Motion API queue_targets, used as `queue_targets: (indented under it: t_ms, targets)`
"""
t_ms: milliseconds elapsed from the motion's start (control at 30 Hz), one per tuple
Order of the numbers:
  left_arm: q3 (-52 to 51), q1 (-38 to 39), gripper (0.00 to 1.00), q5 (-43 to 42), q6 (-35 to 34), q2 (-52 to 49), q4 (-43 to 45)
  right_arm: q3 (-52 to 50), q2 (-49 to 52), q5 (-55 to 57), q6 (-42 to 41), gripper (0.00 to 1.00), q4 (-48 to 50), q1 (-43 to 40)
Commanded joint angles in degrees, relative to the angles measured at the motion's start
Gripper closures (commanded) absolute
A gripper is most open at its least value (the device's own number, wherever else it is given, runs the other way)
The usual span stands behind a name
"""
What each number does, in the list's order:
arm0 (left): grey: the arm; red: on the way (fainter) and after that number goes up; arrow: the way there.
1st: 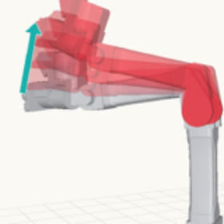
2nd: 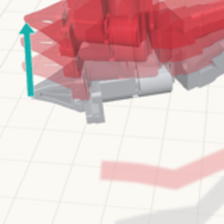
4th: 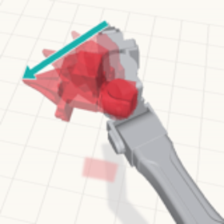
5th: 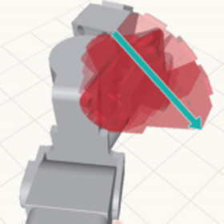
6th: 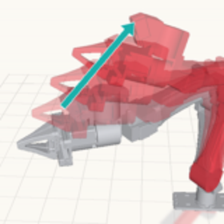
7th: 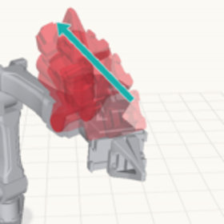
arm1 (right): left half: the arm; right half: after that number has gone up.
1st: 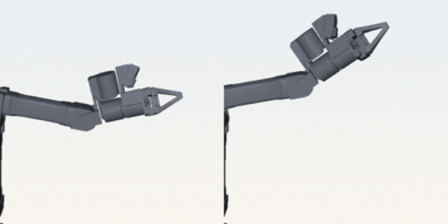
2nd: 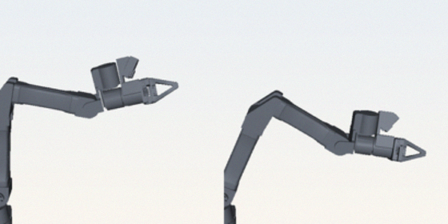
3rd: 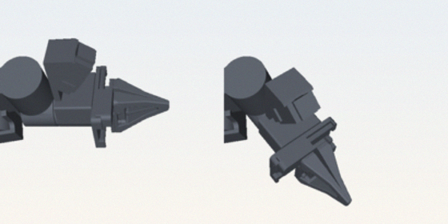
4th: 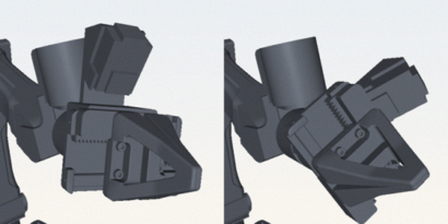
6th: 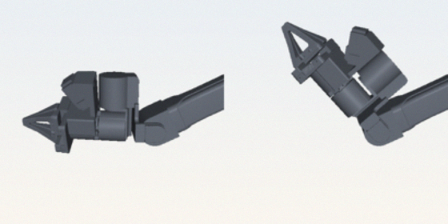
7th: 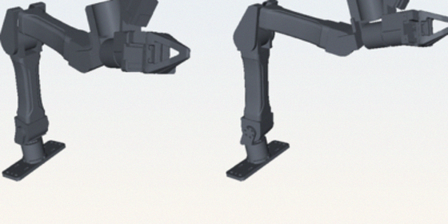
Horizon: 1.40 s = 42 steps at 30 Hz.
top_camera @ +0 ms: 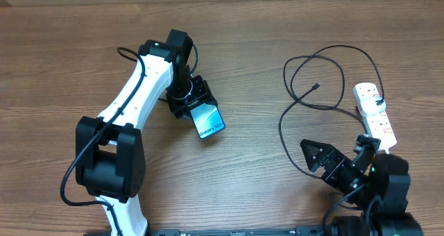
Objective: Plug charger to phone and switch on socket
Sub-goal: 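Move the right gripper toward the phone's lower edge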
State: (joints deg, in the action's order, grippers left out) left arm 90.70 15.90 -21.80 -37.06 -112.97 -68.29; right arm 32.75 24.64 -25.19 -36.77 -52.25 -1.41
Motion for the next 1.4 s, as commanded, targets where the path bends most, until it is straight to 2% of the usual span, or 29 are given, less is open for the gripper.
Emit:
queue_targets:
  t_ms: [0,267,367,600,767,900,1167,1367]
  targets:
    - [1.4,-0.1,0.38,-0.7,0.9,-0.2,-0.3,2.5,4.1,1.1,2.8,0.01,-1.1,0.2]
    - [1.4,-0.1,0.37,-1.0,0.5,-0.2,-0.3,2.4,8.5,1.0,2.6,0.0,1.3,0.2]
    - [1.4,-0.1,0.38,-3.8,0.4,-0.2,-0.3,1.8,9.0,0.9,2.1,0.0,3.7,0.2]
    - [1.4,-0.1,0.38,-8.2,-2.3,-0.2,-0.2,1.3,10.6,-6.1,0.8,0.0,13.0,0.3]
    - [1.4,-0.1,0.38,-11.5,-5.4,-0.2,0.3,1.3,13.5,-6.4,0.8,0.0,17.7,2.4]
    - [1.4,-0.1,0.38,-16.2,-6.9,-0.2,2.4,1.3,18.8,-6.4,0.8,0.0,22.7,6.3]
    - [1.4,-0.1,0.38,-21.4,-12.4,-0.2,5.9,1.3,33.2,-6.1,0.8,0.0,38.8,17.5]
    - [1.4,-0.1,0.38,-21.8,-18.1,-0.2,7.9,1.3,40.7,5.0,0.8,0.01,47.2,25.1]
